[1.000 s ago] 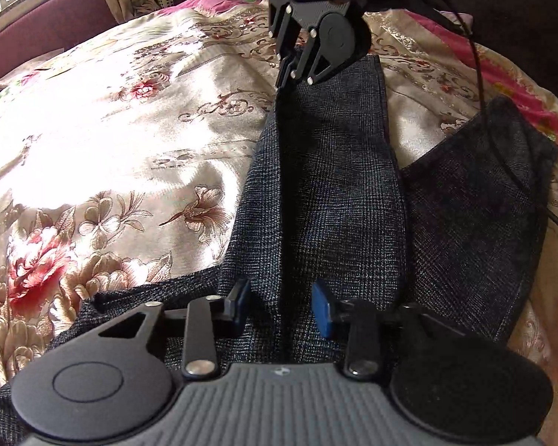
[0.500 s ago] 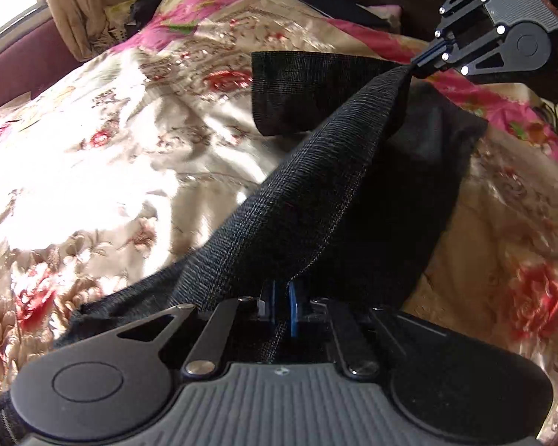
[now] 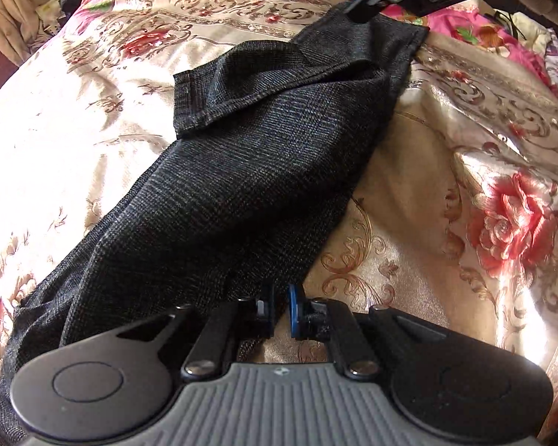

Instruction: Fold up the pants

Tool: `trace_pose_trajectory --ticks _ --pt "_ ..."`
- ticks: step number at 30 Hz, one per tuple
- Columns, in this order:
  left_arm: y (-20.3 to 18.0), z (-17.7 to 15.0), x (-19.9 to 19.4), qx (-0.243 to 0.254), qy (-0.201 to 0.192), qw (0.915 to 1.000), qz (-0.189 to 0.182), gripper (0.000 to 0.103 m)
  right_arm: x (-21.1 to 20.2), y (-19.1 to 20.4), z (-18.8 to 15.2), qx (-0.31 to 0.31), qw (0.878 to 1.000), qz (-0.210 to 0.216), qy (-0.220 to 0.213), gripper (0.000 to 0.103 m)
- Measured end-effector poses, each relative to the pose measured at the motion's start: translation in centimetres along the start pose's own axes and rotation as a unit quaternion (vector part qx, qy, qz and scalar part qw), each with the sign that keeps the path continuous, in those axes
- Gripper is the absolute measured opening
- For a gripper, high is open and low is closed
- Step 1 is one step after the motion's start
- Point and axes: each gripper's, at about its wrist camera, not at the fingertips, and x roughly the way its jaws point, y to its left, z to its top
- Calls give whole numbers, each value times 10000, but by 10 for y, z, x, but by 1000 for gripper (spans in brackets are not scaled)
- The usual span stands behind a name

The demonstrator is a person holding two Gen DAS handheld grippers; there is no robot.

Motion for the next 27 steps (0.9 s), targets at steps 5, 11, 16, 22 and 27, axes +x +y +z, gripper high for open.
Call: trace_pose_trajectory --ticks 5,11,16,22,27 --pt "5 -7 -2 -166 -48 9998 46 24 41 54 46 -569 9955 599 -466 29" --pt "12 -18 -9 -464 -52 9989 7 24 89 92 62 -715 9969 245 -238 15" --pt "22 -15 -15 -633 -238 9977 56 25 70 15 67 1127 9927 418 -136 2" --pt "29 4 -39 -555 -558 9967 176 27 -17 -103 75 3273 9314 861 -1341 2" --pt "22 13 -48 -413 -591 9973 170 32 -70 -169 29 4538 8634 756 -2069 2"
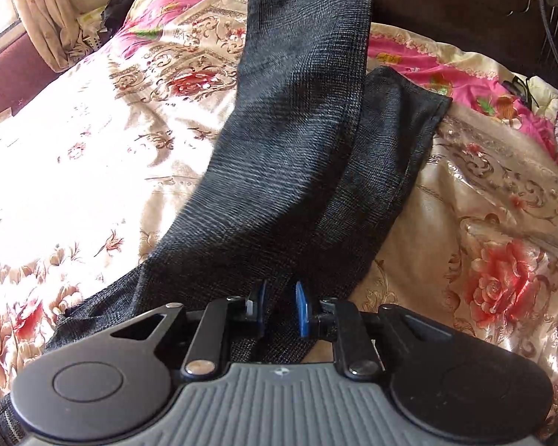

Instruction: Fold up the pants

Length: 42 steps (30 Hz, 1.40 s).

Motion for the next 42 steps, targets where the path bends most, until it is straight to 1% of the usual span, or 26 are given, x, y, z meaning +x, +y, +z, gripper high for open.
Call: trace_pose_trajectory --ticks 1,2,4,5,6,8,10,12,14,16,18,19,21,22,24,25,27,29,30,31,32,33,35,37,39,42 --pt "-3 0 2 41 28 10000 -9 33 -6 -16 -5 191 9997 -135 -39 2" --pt "-6 0 6 81 80 9999 -23 34 -5 -34 -15 319 9987 -390 24 2" --pt "-16 -3 18 157 258 9995 -75 35 11 -68 -39 627 9944 -803 295 2" --pt "-21 -3 24 189 344 9992 -102 35 28 -92 -59 762 9888 -1154 565 2" --pt "-28 -5 28 240 421 9987 -126 35 41 -109 -73 901 9831 -1382 794 2" --pt "-36 -7 32 336 486 9982 -106 37 61 -138 -102 1144 9724 -1635 1207 2" --pt "-40 -11 33 360 547 9978 -55 39 69 -157 -121 1173 9630 -1914 1489 4" --pt "-40 -16 29 235 602 9979 -71 40 60 -161 -127 1162 9647 -1853 1468 4" --pt "-37 -21 24 102 648 9978 -71 42 50 -156 -125 931 9672 -1823 1503 8" --pt "-31 -28 22 -35 696 9976 8 46 47 -146 -122 629 9676 -1832 1620 11" --pt "-24 -35 21 -164 718 9972 126 47 47 -142 -117 572 9689 -1774 1625 10" --pt "-20 -39 19 -222 727 9970 164 47 48 -139 -113 556 9659 -1878 1691 14" --pt "-12 -46 13 -367 654 9968 266 47 43 -131 -112 389 9619 -2136 1662 14" --pt "-10 -49 10 -415 611 9968 297 47 38 -122 -113 148 9615 -2213 1620 14" --pt "-3 -55 2 -522 460 9970 344 47 26 -100 -117 -362 9565 -2423 1586 15" --pt "0 -57 0 -567 422 9968 364 47 22 -85 -119 -566 9564 -2381 1593 15" --pt "6 -62 2 -656 371 9964 397 47 16 -52 -121 -923 9610 -2020 1646 15" --pt "8 -65 8 -629 417 9960 480 47 20 -18 -129 -1146 9663 -1289 1910 15" --pt "8 -66 11 -536 397 9961 574 47 25 2 -138 -1231 9664 -788 2112 15" --pt "7 -67 12 -461 370 9963 617 47 30 19 -151 -1218 9640 -350 2337 15" --pt "7 -67 13 -385 350 9966 641 47 36 30 -161 -1179 9593 -63 2564 14" --pt "9 -68 13 -331 319 9969 634 47 44 43 -178 -1159 9509 281 2855 14" --pt "12 -68 17 -295 284 9974 595 47 58 58 -205 -891 9416 676 3176 14" --pt "15 -65 21 -226 254 9974 637 47 73 62 -226 -454 9345 795 3440 15" --pt "18 -63 26 -196 230 9972 681 47 83 61 -240 -58 9312 945 3521 15" --pt "19 -62 32 -160 229 9977 614 46 93 59 -252 251 9353 821 3433 15"
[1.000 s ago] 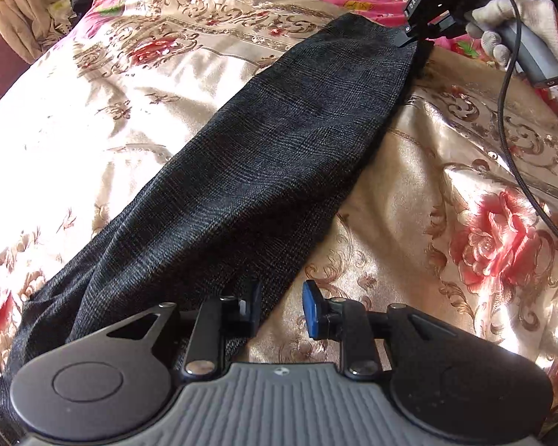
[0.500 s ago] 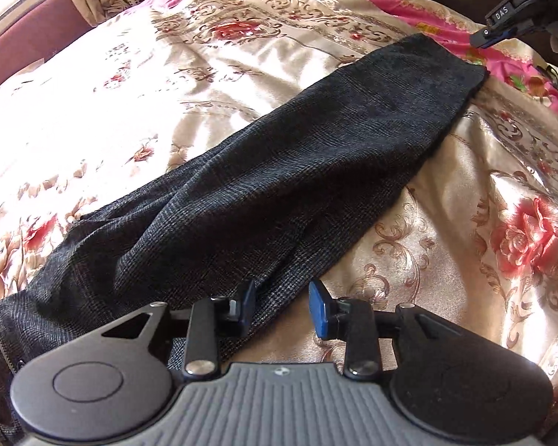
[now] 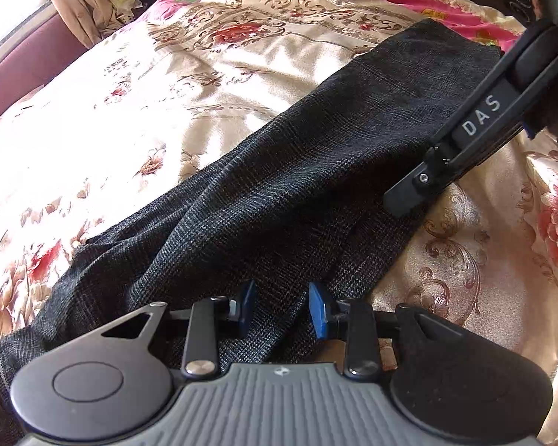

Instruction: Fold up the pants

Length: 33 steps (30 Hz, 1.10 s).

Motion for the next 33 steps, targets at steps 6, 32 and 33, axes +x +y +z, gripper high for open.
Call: trace_pose_trajectory --ticks 6,32,33 --pt "-11 2 6 204 -117 9997 -68 46 8 -18 3 879 9947 254 -466 17" --pt "-21 0 13 435 -352 9971 519 47 20 -22 -11 1477 9839 970 -265 18" --pt "-20 -1 12 409 -410 9964 625 48 24 -22 -13 1526 9828 1014 -232 18"
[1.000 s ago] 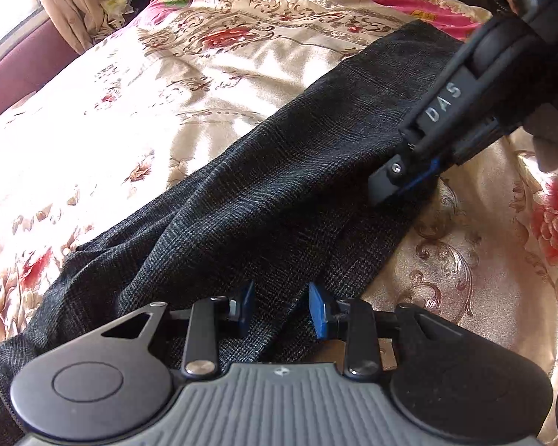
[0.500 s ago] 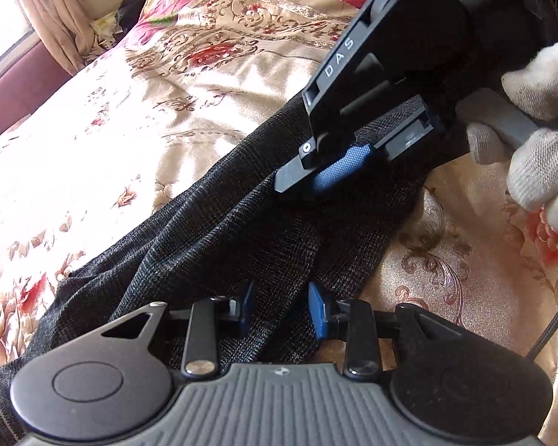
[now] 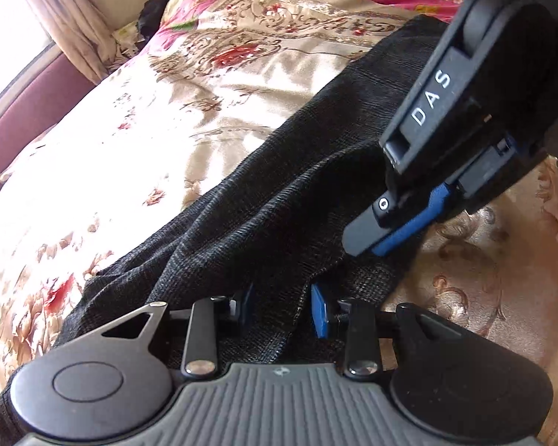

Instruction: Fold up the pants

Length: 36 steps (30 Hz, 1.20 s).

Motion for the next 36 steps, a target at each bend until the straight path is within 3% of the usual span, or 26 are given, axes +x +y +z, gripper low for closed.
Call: trace_pose_trajectory --ticks 3,7,11,12,13,14,18,22,24,26,29,36 --pt "2 -1 -3 -14 -162 9996 250 48 8 7 0 -191 9998 2 -5 19" --pt "5 -3 -5 -140 -179 9997 19 48 13 12 0 -156 9998 149 -56 26" --pt "4 -7 -7 -62 -146 9999 -38 48 16 -2 4 346 9980 490 -191 26" --pt "3 -9 -5 -51 -103 9999 -19 48 18 -3 5 376 9982 428 -204 24" --pt "2 -9 -3 -33 -77 10000 4 48 23 -5 6 376 9988 246 -172 11" --pt "2 -9 -1 -17 -70 10000 28 48 27 -3 7 408 9989 193 -149 5" --pt "-4 -8 2 131 -49 9999 87 46 21 6 8 485 9981 318 -210 5" --pt "0 -5 -21 257 -189 9995 -40 40 -3 31 2 180 9987 450 -125 5" --pt "-2 -9 -21 397 -17 9991 -141 40 -10 34 -5 -30 9995 298 -47 5" --pt "-11 -19 -12 675 180 9973 -211 36 -2 26 -11 -197 9997 -110 82 5" --pt "-23 -24 -11 1047 200 9942 -168 30 18 6 -16 118 9980 -458 425 5" --pt "-1 -15 -38 674 66 9963 -532 35 -18 47 -11 -1243 9868 -687 771 9"
